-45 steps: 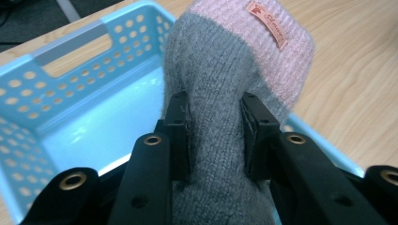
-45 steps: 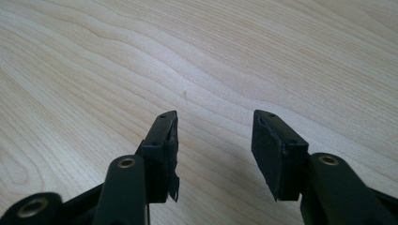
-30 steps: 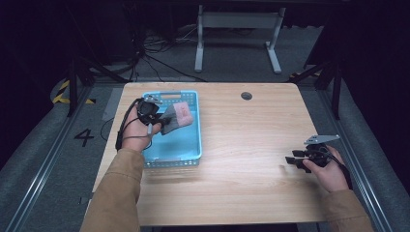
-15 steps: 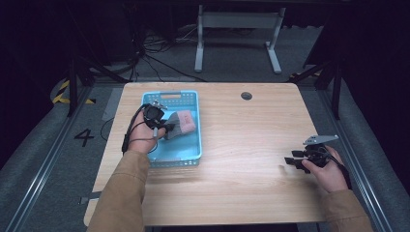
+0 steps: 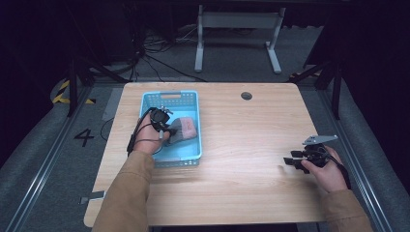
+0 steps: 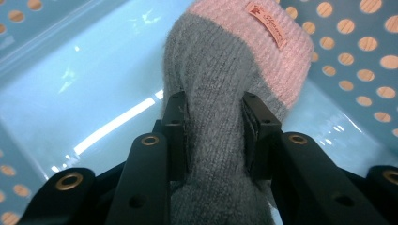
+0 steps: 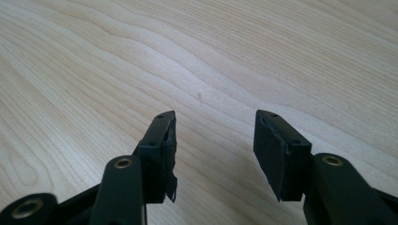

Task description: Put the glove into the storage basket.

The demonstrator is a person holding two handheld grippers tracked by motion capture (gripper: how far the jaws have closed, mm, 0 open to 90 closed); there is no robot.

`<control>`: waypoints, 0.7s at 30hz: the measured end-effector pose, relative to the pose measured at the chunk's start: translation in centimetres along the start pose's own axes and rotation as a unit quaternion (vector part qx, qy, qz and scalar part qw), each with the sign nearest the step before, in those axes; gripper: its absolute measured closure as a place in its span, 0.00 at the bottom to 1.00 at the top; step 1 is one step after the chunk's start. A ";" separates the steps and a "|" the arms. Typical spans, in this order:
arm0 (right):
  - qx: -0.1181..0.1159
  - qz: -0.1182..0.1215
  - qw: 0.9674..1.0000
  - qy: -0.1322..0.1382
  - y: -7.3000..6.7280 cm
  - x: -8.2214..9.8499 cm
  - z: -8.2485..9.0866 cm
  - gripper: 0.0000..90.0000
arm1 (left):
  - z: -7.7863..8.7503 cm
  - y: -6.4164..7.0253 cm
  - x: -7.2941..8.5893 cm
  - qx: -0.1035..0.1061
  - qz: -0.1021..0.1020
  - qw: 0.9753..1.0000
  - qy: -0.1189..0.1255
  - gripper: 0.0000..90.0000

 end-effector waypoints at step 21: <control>0.001 0.004 1.000 -0.005 -0.3 0.2 -0.1 0.56 | -2.1 -1.0 -0.9 -0.042 -0.036 0.998 -0.025 0.63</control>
Point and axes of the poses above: each handheld gripper's, and its own axes: z roughly backward along the jaws, x roughly out of its underside, y roughly to its right, the point moved 7 cm from there along -z, roughly forward along the jaws
